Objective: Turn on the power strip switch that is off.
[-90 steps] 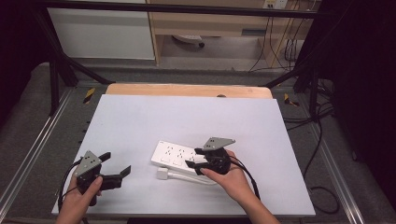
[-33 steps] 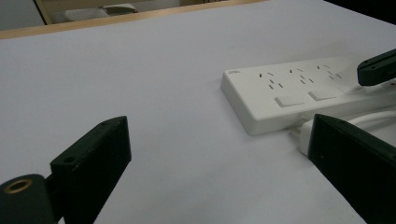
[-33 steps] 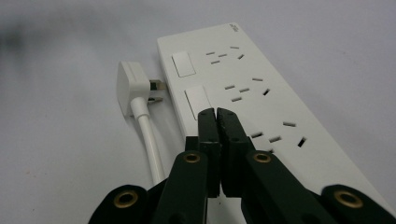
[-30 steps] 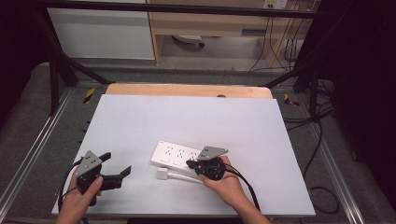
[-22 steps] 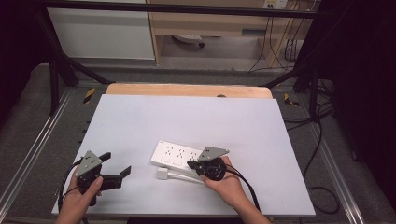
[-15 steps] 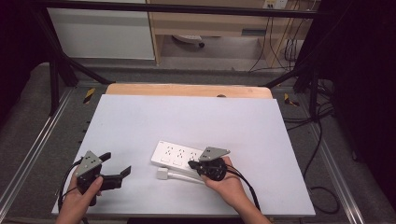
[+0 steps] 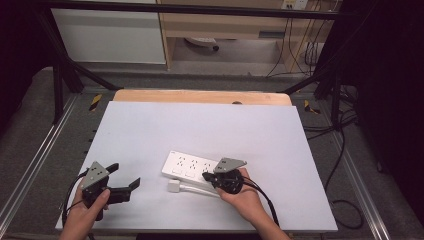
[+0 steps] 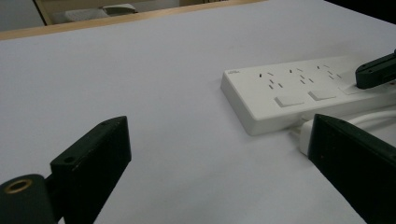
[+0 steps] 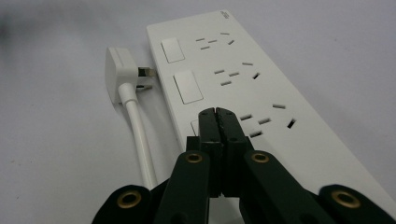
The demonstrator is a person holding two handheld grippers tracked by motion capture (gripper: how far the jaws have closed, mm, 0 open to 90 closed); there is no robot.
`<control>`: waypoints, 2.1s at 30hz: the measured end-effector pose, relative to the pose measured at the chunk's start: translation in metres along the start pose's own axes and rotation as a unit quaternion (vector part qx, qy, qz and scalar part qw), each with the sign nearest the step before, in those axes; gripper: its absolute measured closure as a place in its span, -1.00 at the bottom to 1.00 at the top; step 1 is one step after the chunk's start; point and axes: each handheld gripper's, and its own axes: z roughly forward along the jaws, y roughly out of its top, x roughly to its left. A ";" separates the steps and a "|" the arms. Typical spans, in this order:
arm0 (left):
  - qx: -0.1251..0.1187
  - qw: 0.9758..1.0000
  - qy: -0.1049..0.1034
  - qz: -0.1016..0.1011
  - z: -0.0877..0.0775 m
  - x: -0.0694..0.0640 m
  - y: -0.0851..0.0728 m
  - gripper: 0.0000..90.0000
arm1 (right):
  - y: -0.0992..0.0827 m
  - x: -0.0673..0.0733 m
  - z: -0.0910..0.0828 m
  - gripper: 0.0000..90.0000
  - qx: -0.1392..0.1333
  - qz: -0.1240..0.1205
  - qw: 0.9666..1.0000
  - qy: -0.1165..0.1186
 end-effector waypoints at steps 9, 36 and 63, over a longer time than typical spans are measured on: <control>0.000 1.000 0.000 0.000 0.000 0.000 0.000 -0.86 | -0.003 -0.002 0.000 1.00 -0.011 0.000 1.000 0.004; 0.000 1.000 0.001 0.001 0.000 0.000 0.000 -0.86 | -0.007 -0.002 0.003 1.00 -0.027 0.009 0.999 0.014; -0.003 1.000 0.000 0.000 -0.001 -0.001 0.001 -0.86 | -0.011 -0.008 -0.004 1.00 -0.022 0.010 1.000 0.012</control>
